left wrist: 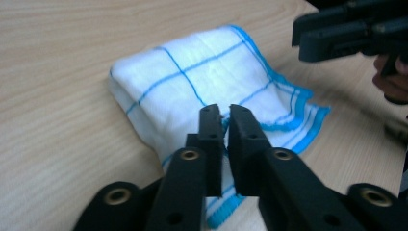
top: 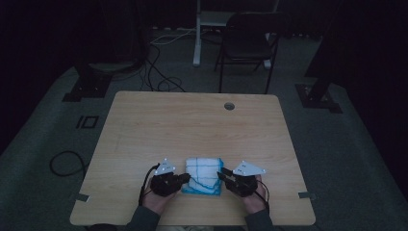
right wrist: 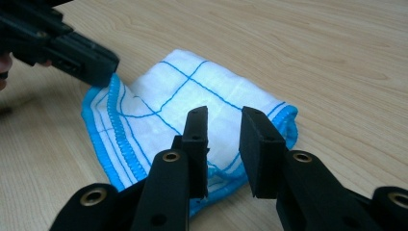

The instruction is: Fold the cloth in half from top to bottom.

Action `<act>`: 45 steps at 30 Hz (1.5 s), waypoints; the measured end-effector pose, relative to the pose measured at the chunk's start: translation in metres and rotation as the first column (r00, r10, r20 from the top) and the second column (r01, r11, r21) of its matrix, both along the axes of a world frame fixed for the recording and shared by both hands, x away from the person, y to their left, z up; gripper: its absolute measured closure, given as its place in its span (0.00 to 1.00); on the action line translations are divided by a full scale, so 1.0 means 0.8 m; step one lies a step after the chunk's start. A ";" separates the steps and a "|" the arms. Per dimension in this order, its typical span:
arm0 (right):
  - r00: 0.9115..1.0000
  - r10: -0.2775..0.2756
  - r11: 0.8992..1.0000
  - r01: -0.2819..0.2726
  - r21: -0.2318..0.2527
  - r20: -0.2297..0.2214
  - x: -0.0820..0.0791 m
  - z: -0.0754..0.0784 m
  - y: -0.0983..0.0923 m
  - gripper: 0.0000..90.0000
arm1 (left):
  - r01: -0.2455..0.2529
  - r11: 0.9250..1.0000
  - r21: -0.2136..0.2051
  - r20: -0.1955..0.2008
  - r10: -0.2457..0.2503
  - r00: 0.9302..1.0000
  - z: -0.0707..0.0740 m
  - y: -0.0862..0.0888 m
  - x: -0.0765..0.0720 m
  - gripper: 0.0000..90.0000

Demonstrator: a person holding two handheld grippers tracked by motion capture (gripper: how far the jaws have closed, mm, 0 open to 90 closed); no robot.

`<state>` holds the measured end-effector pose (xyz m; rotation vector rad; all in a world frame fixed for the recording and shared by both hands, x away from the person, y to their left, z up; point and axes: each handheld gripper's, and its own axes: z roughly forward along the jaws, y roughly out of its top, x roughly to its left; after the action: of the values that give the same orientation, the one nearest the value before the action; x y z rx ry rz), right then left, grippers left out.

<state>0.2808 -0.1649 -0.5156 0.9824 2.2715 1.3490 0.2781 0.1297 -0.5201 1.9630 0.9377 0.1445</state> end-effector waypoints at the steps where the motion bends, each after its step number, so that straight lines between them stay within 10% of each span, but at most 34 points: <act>1: 1.000 0.000 1.000 0.000 0.000 -0.001 0.000 -0.001 0.001 0.81 | 0.001 1.000 0.002 -0.002 -0.001 1.000 -0.002 0.002 -0.002 0.98; 23: 0.998 -0.017 0.997 0.013 -0.078 -0.054 -0.002 -0.021 0.003 0.78 | -0.084 0.996 0.031 -0.044 0.085 0.995 -0.029 0.040 -0.025 0.93; 45: 0.986 -0.155 0.987 0.152 -0.055 -0.054 0.001 -0.012 -0.035 0.66 | -0.184 0.983 -0.008 -0.019 0.184 0.983 -0.032 0.050 -0.002 0.84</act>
<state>0.2818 -0.1930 -0.5253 1.1682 2.2085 1.2084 0.2768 0.1700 -0.5460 1.8697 1.1297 0.2273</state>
